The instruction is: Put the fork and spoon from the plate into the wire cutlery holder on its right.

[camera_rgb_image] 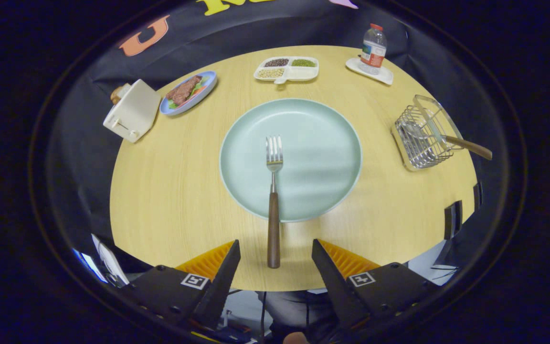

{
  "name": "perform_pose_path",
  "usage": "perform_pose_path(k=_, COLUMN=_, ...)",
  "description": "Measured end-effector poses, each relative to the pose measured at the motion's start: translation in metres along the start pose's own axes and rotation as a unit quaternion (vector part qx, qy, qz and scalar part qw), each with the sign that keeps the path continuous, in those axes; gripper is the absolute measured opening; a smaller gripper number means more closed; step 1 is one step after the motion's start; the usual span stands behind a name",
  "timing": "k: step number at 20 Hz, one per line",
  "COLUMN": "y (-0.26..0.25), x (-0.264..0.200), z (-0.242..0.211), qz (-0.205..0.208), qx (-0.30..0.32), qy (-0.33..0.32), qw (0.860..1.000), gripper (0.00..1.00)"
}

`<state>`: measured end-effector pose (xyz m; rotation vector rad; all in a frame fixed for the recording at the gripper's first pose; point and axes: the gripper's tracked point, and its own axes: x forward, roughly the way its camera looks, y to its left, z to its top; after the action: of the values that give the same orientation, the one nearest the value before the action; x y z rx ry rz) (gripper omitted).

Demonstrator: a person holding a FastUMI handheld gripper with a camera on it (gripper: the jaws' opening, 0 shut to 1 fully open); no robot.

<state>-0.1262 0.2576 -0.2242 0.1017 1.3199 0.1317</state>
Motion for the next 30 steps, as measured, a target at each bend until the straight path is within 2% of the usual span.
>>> perform_pose_path(k=1, y=0.001, x=0.004, z=0.0, qz=0.0, qx=0.001, qy=0.0, qw=1.0, gripper=0.9)
perform_pose_path(k=2, y=-0.001, x=0.007, z=0.0, qz=-0.004, qx=0.001, qy=0.003, qw=1.0, gripper=0.81)
perform_pose_path(k=3, y=0.0, x=0.01, z=0.0, qz=-0.002, qx=0.004, qy=0.005, qw=1.0, gripper=0.78)
perform_pose_path(k=12, y=-0.002, x=0.026, z=-0.013, qz=-0.016, qx=0.004, qy=0.043, qw=0.999, gripper=0.18)
perform_pose_path(k=13, y=-0.008, x=0.028, z=-0.011, qz=-0.031, qx=-0.004, qy=0.04, qw=0.999, gripper=0.13)
perform_pose_path(k=14, y=-0.004, x=0.021, z=-0.01, qz=-0.026, qx=-0.002, qy=0.042, qw=0.999, gripper=0.13)
perform_pose_path(k=15, y=-0.006, x=0.024, z=-0.011, qz=-0.029, qx=-0.007, qy=0.041, qw=0.999, gripper=0.07)
perform_pose_path(k=22, y=-0.013, x=0.01, z=-0.003, qz=-0.012, qx=-0.015, qy=0.031, qw=0.999, gripper=0.06)
perform_pose_path(k=23, y=-0.015, x=0.004, z=-0.002, qz=-0.007, qx=-0.012, qy=0.029, qw=0.999, gripper=0.0)
perform_pose_path(k=30, y=-0.037, x=-0.043, z=0.021, qz=0.028, qx=0.009, qy=0.007, qw=1.0, gripper=0.0)
